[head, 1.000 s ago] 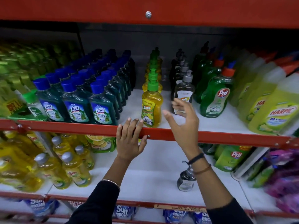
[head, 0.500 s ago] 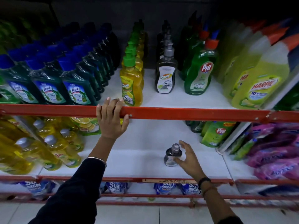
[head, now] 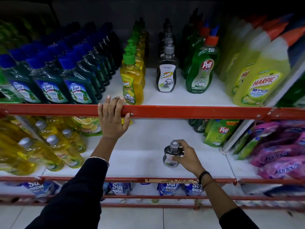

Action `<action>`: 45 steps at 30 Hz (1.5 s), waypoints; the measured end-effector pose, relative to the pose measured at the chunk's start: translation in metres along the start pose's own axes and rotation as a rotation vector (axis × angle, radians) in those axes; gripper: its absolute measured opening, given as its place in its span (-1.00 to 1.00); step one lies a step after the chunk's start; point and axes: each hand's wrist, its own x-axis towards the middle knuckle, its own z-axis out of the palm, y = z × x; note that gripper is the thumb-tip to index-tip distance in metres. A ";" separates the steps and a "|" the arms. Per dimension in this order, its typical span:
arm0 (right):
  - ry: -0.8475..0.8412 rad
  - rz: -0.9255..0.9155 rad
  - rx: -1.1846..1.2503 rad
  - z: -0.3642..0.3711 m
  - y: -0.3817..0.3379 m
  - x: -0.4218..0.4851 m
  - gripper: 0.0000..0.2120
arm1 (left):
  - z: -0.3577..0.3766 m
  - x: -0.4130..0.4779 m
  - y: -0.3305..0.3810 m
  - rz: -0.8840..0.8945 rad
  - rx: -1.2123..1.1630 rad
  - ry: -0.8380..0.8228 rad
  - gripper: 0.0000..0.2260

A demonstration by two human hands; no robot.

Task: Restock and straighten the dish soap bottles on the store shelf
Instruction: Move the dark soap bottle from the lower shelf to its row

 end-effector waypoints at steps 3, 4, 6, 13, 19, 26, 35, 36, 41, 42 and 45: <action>0.036 -0.036 0.080 -0.009 -0.035 -0.004 -0.42 | -0.001 0.001 -0.001 0.003 0.000 -0.007 -0.56; 0.054 -0.058 0.100 -0.012 -0.048 -0.005 -0.42 | -0.001 0.001 -0.001 0.005 0.003 -0.008 -0.56; 0.089 -0.116 0.147 -0.019 -0.075 -0.007 -0.43 | -0.002 0.001 0.000 0.002 0.003 -0.006 -0.56; 0.241 -0.357 0.354 -0.059 -0.168 0.002 -0.51 | -0.001 0.001 -0.001 0.010 -0.001 -0.019 -0.56; 0.439 -0.468 0.406 -0.078 -0.211 0.044 -0.55 | -0.003 0.002 -0.001 0.008 -0.008 -0.024 -0.56; 0.455 -0.419 0.324 -0.067 -0.207 0.085 -0.55 | -0.003 0.003 -0.001 -0.001 -0.026 -0.043 -0.56; 0.414 -0.416 0.217 -0.053 -0.199 0.095 -0.50 | -0.011 0.004 0.009 -0.088 -0.118 -0.102 -0.55; 0.416 -0.421 0.205 -0.052 -0.198 0.095 -0.50 | -0.014 0.004 0.013 -0.115 -0.141 -0.116 -0.54; 0.409 -0.444 0.191 -0.060 -0.190 0.079 -0.56 | -0.028 0.014 0.053 -0.135 -0.280 -0.096 -0.52; 0.446 -0.454 0.202 -0.066 -0.186 0.074 -0.59 | -0.031 0.020 0.064 -0.107 -0.307 -0.089 -0.53; 0.588 -0.486 0.270 -0.090 -0.174 0.056 -0.67 | -0.033 0.045 0.095 -0.017 -0.342 -0.093 -0.52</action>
